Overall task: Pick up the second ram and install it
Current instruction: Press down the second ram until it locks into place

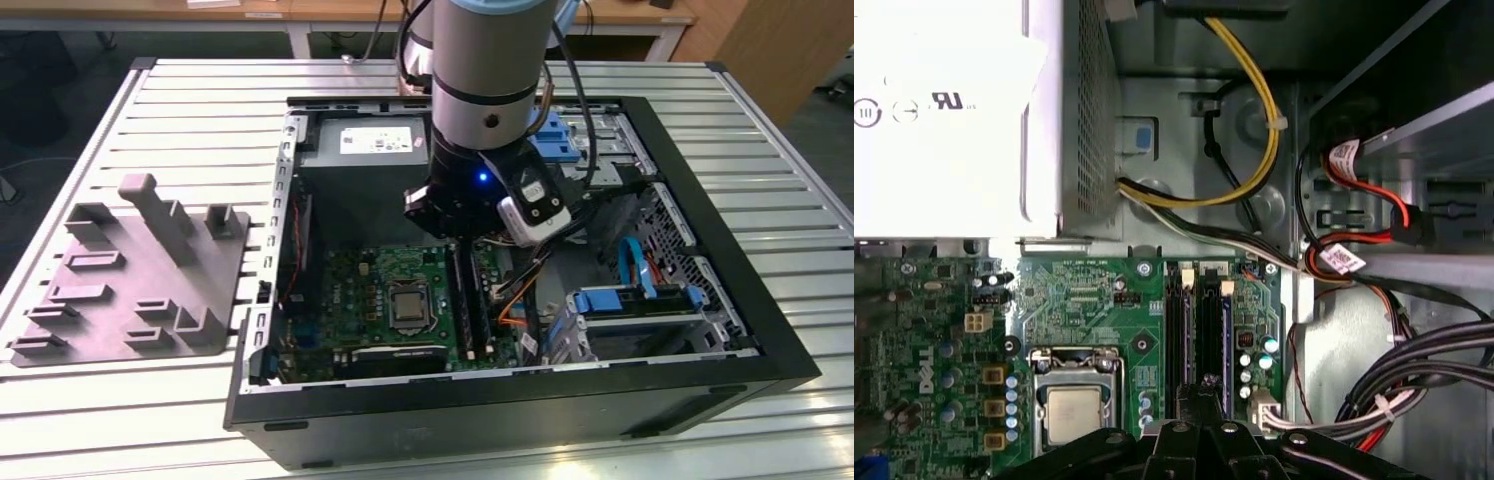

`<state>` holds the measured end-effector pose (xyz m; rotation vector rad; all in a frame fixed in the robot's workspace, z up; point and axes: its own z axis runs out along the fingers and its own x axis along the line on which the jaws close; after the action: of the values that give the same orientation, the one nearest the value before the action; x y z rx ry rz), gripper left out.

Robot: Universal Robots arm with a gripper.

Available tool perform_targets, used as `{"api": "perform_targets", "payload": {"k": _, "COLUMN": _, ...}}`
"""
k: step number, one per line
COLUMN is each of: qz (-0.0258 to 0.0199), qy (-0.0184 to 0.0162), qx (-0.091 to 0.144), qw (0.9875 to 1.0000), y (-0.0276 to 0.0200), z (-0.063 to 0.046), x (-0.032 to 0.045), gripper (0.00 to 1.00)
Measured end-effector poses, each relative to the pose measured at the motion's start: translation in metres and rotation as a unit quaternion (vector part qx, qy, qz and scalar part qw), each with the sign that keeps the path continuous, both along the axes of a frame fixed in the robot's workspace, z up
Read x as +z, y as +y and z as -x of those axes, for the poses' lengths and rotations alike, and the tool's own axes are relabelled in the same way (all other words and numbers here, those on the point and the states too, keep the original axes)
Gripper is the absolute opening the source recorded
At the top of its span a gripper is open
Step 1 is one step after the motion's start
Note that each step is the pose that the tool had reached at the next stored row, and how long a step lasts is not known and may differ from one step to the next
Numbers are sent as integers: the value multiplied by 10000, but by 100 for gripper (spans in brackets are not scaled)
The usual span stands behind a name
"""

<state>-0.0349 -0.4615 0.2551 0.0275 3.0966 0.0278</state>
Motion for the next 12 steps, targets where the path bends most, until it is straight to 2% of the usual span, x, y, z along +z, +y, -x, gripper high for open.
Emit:
{"api": "perform_targets", "payload": {"k": 9, "qz": -33, "qy": 0, "qx": 0, "qw": 10000, "y": 90, "z": -1, "x": -10, "gripper": 10}}
{"api": "perform_targets", "payload": {"k": 12, "qz": -40, "qy": 0, "qx": 1, "qw": 10000, "y": 106, "z": -3, "x": -28, "gripper": 10}}
